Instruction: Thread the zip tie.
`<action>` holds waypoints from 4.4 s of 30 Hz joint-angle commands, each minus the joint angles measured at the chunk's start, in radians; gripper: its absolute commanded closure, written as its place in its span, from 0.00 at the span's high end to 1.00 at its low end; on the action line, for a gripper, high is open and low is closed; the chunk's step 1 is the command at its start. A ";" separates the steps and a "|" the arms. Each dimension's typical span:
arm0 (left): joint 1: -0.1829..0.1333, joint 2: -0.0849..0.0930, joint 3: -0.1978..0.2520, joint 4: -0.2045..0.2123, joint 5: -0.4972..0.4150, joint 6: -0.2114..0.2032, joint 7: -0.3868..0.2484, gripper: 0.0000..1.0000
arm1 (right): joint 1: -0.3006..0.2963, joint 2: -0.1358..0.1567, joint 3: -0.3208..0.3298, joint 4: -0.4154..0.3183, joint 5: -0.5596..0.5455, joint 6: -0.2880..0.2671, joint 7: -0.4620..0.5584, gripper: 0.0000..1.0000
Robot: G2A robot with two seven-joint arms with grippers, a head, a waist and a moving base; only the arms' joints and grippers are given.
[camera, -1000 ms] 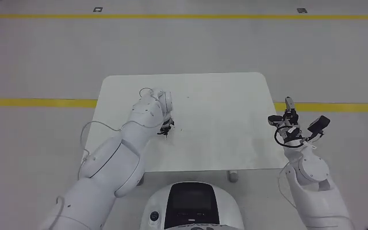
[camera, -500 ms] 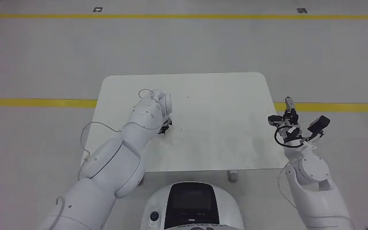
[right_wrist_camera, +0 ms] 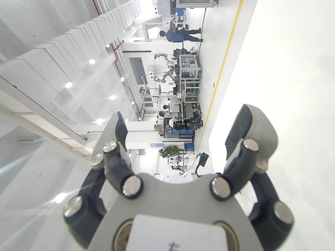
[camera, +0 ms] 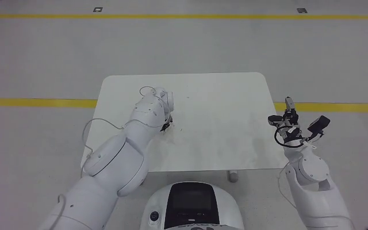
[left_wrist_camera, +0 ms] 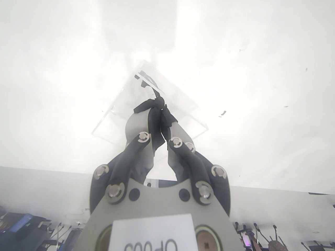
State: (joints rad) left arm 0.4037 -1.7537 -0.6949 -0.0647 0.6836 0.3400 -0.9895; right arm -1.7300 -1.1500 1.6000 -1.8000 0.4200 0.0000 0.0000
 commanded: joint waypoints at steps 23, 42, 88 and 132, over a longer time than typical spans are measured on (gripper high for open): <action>-0.014 -0.034 0.029 0.060 -0.018 -0.010 0.043 0.00 | 0.000 0.000 0.000 0.000 0.000 0.000 0.000 1.00; -0.023 -0.038 0.061 0.065 -0.044 0.000 0.063 0.00 | 0.000 0.000 0.000 0.000 0.000 0.000 0.000 1.00; -0.035 -0.035 0.131 0.065 -0.115 0.000 0.109 0.00 | 0.000 0.000 0.000 0.000 0.000 0.000 0.000 1.00; -0.062 0.138 0.109 0.065 -0.320 -0.471 0.055 0.00 | 0.000 0.000 0.000 0.000 0.000 0.000 0.000 1.00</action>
State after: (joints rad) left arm 0.3412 -1.6210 -0.5836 0.0000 0.3734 -0.1029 -0.9279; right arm -1.7300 -1.1500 1.6000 -1.8000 0.4200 0.0000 0.0000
